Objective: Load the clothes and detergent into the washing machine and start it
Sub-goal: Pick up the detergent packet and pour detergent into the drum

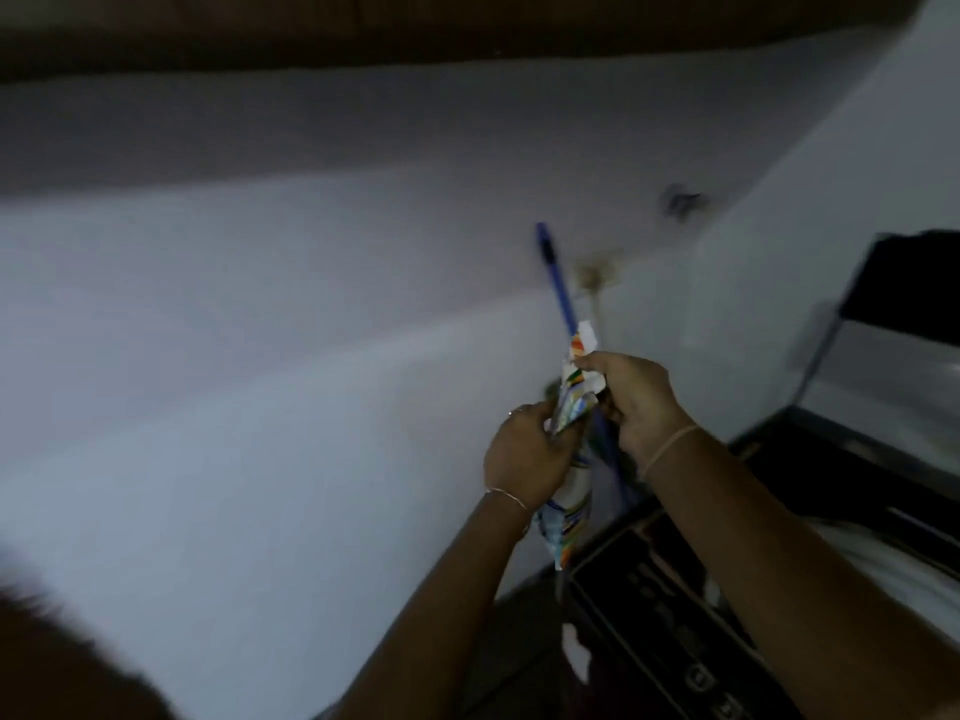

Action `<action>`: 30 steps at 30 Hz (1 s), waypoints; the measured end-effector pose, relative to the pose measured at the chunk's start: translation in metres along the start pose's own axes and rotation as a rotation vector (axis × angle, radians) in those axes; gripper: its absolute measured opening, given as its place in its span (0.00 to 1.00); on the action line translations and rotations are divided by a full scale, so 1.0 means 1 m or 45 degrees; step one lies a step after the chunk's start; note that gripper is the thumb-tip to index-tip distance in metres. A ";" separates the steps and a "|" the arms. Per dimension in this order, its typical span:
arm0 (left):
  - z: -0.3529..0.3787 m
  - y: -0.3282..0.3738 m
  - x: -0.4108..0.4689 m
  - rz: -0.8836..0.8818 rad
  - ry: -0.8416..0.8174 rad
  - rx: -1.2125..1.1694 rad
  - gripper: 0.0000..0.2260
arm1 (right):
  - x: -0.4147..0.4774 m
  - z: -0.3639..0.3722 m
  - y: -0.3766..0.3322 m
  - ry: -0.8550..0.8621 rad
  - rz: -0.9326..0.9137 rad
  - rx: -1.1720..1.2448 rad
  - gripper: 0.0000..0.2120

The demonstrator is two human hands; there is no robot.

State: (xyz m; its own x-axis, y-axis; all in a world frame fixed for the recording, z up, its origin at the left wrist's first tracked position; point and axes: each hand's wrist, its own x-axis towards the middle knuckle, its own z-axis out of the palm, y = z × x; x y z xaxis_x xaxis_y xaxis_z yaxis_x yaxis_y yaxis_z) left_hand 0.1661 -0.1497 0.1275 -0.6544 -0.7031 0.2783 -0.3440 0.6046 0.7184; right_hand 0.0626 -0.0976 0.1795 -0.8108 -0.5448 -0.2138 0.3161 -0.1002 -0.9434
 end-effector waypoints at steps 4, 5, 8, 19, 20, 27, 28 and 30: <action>-0.029 -0.059 -0.004 -0.115 0.066 0.302 0.15 | 0.007 0.055 0.056 -0.091 0.149 -0.013 0.06; -0.034 -0.075 -0.004 -0.157 0.086 0.361 0.14 | 0.010 0.068 0.074 -0.097 0.188 -0.013 0.06; -0.041 -0.127 -0.005 -0.265 0.105 0.532 0.12 | 0.020 0.097 0.132 -0.060 0.283 -0.018 0.08; 0.056 -0.339 0.014 -0.502 -0.519 0.756 0.15 | 0.103 0.121 0.363 0.188 0.735 0.087 0.10; 0.069 -0.357 0.016 -0.518 -0.564 0.747 0.16 | 0.113 0.120 0.380 0.203 0.779 0.084 0.12; 0.170 -0.477 0.044 -0.651 -0.779 0.706 0.17 | 0.197 0.114 0.513 0.414 0.899 -0.076 0.16; 0.185 -0.493 0.048 -0.687 -0.815 0.683 0.17 | 0.209 0.113 0.531 0.448 0.915 -0.105 0.16; 0.213 -0.526 0.054 -0.730 -0.890 0.627 0.19 | 0.232 0.111 0.561 0.548 0.926 -0.131 0.15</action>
State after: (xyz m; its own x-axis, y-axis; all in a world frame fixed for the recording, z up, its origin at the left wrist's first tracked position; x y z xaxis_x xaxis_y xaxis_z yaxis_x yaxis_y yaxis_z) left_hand 0.1679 -0.4261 -0.3716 -0.4963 -0.6543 -0.5706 -0.8630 0.4437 0.2417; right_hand 0.1067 -0.3724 -0.3712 -0.5466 -0.0783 -0.8337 0.8015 0.2393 -0.5480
